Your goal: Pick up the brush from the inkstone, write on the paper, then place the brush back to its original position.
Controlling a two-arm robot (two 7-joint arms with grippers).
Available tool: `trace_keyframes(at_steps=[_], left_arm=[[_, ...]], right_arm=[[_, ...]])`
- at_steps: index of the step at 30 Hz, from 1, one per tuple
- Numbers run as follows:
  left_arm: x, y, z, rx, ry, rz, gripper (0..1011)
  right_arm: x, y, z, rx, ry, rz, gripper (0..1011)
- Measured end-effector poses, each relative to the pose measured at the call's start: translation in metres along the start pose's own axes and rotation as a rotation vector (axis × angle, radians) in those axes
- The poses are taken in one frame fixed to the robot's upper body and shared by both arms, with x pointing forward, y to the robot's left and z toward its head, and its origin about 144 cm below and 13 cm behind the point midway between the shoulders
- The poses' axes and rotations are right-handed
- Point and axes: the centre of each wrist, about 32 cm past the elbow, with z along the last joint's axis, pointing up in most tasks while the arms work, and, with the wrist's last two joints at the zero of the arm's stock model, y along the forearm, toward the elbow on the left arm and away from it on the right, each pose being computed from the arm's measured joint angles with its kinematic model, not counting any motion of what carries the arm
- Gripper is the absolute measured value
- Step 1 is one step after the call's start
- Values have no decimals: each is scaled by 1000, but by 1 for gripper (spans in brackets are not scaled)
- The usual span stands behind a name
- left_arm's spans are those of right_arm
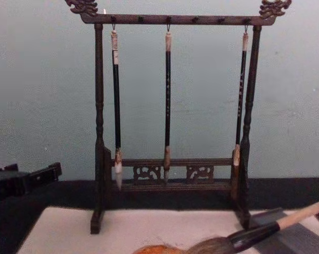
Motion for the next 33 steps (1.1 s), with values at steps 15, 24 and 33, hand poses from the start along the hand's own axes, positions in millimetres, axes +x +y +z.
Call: trace_keyframes(at_steps=[15,24,33], left_arm=[[0,0,0,0,0,0,1002],[0,0,0,0,0,0,1002],[0,0,0,0,0,0,1000]], right_arm=[[3,14,1,-7,86,-13,1008],[7,19,-1,-14,135,-15,1008],[12,25,-4,-22,175,-16,1008]])
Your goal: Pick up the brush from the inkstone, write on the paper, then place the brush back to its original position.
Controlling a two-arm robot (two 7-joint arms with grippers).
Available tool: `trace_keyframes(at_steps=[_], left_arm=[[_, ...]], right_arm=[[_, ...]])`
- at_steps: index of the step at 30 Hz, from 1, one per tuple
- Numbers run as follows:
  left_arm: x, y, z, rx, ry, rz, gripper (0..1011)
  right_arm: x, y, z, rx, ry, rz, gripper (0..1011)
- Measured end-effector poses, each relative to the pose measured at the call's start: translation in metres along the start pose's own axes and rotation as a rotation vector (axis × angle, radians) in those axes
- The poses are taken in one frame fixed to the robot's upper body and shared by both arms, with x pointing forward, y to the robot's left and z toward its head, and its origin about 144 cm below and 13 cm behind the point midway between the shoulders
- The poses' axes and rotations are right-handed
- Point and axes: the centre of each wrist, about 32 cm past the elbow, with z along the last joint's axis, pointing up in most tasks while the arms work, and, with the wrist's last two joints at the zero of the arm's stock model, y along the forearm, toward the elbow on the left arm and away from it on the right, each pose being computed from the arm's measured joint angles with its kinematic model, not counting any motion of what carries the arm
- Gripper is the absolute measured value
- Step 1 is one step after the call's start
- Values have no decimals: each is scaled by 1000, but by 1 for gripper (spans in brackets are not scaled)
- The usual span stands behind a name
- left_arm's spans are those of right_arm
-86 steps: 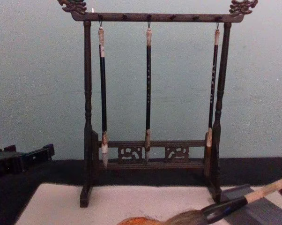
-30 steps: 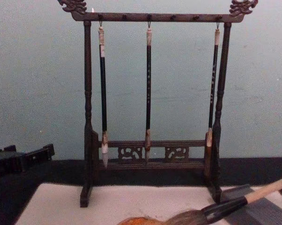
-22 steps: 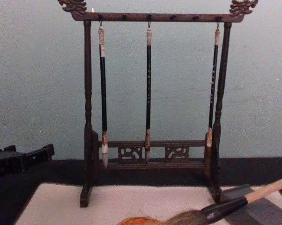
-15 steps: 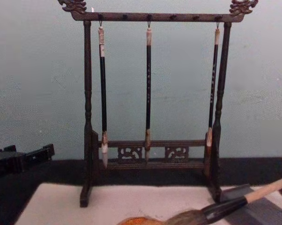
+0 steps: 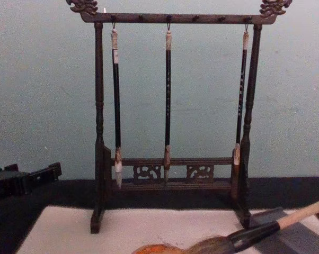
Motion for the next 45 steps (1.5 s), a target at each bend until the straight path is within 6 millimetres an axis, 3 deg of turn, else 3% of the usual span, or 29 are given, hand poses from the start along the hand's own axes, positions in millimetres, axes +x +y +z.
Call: trace_keyframes(at_steps=[45], left_arm=[[0,0,0,0,0,0,1002]], right_arm=[[3,14,-6,-18,54,28,1008]])
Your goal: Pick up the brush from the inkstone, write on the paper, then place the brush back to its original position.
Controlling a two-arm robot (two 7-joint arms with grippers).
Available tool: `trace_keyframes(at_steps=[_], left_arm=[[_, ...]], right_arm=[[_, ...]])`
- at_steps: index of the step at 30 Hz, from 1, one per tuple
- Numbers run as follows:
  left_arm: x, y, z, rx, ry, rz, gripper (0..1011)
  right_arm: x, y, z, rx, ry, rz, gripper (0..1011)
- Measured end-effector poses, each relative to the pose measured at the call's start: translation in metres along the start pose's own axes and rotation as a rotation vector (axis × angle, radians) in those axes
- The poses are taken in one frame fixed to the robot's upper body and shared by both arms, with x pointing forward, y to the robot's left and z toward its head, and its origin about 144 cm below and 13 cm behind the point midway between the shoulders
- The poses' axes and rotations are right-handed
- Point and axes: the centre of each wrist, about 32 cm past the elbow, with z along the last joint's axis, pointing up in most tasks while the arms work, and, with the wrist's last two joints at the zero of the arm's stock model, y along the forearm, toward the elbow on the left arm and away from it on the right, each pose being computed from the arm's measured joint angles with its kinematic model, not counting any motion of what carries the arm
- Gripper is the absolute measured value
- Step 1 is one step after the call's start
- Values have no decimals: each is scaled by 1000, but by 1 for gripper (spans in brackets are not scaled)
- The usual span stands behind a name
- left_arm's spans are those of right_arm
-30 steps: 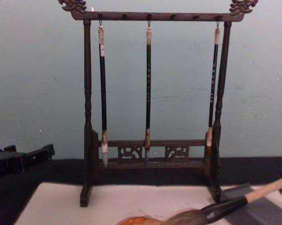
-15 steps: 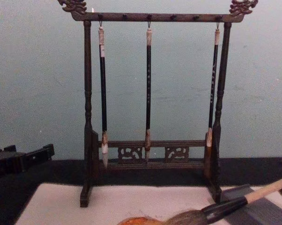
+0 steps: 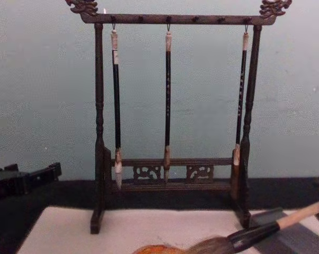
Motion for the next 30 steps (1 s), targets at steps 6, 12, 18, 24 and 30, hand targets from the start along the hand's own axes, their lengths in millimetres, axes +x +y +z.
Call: trace_keyframes(at_steps=[6,12,18,24,30], left_arm=[[0,0,0,0,0,0,1002],[0,0,0,0,0,0,1000],[0,0,0,0,0,0,1002],[0,0,0,0,0,0,1000],[0,0,0,0,0,0,1000]], right_arm=[[0,0,0,2,2,1,1008],[0,0,0,3,3,1,1008],[0,0,0,4,4,1,911],[0,0,-1,4,4,1,736],[0,0,-1,4,5,0,552]])
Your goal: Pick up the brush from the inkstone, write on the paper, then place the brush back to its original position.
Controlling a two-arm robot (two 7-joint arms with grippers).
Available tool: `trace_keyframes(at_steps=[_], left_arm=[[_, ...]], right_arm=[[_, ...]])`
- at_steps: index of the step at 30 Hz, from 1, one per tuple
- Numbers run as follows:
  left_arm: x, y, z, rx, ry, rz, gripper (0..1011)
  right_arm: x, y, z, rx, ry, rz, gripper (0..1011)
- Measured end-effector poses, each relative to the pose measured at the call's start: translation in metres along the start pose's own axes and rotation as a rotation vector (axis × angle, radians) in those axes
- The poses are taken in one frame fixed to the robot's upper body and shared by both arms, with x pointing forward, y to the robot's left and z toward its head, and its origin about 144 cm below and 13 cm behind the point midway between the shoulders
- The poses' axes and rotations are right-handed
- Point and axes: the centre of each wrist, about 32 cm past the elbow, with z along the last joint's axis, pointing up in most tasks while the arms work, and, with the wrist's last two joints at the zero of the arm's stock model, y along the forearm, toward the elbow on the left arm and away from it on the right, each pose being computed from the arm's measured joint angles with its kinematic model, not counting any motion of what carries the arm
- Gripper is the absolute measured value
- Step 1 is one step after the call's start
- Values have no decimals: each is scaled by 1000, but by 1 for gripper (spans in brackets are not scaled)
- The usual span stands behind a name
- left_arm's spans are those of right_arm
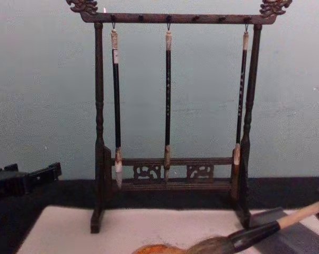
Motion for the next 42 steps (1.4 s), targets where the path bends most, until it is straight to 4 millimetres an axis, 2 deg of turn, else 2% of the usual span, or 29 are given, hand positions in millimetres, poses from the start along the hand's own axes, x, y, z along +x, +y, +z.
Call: trace_keyframes(at_steps=[1,4,5,12,42], left_arm=[[0,0,0,0,0,0,1002],[0,0,0,0,0,0,1002],[0,0,0,0,0,0,1002],[0,0,0,0,0,0,1002],[0,0,0,0,0,0,1002]], right_arm=[[0,0,0,0,0,0,485],[0,0,0,0,0,0,422],[0,0,0,0,0,0,358],[0,0,0,0,0,0,159],[0,0,0,3,3,9,154]])
